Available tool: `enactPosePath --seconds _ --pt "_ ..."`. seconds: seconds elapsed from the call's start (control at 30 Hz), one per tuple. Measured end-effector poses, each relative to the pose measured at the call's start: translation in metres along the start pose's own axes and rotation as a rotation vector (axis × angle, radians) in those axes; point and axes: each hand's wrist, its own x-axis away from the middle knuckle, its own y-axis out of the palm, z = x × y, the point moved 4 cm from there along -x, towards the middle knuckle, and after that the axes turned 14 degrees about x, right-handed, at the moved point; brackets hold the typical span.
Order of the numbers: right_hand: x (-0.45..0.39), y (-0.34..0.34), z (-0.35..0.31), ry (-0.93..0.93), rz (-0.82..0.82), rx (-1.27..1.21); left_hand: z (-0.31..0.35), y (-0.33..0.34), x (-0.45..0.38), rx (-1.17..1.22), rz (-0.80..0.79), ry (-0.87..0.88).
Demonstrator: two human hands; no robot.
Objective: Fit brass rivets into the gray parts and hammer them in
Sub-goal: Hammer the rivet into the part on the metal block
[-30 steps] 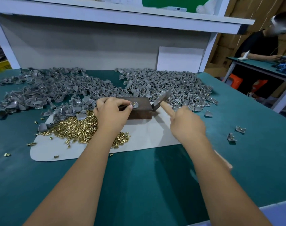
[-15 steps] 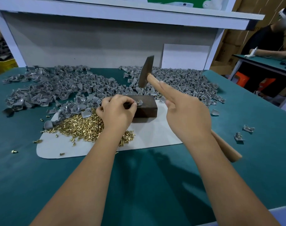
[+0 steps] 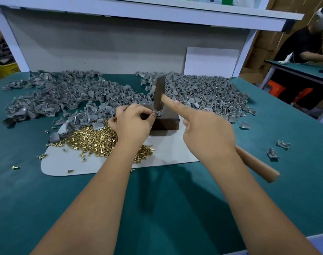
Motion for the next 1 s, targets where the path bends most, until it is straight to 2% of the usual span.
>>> enactPosePath --seconds 0.2,0.33,0.53,0.7,0.9,1.0 --pt "0.0 -0.013 0.004 0.103 0.154 0.0 -0.002 0.0 0.001 0.002 -0.002 0.064" --pt "0.005 0.004 -0.004 -0.023 -0.035 0.027 0.0 0.0 0.001 0.008 0.017 0.021" --pt "0.0 -0.014 0.003 0.131 0.163 0.001 -0.002 0.001 0.0 -0.006 0.008 0.059" --pt "0.004 0.007 -0.004 -0.012 -0.024 -0.003 0.0 0.0 0.001 0.027 0.004 0.011" --pt "-0.024 0.007 0.015 0.179 0.124 -0.316 0.002 -0.002 0.0 -0.031 -0.005 -0.014" --pt "-0.033 0.021 0.024 0.298 0.088 -0.277 0.003 -0.003 0.0 0.0 -0.063 -0.038"
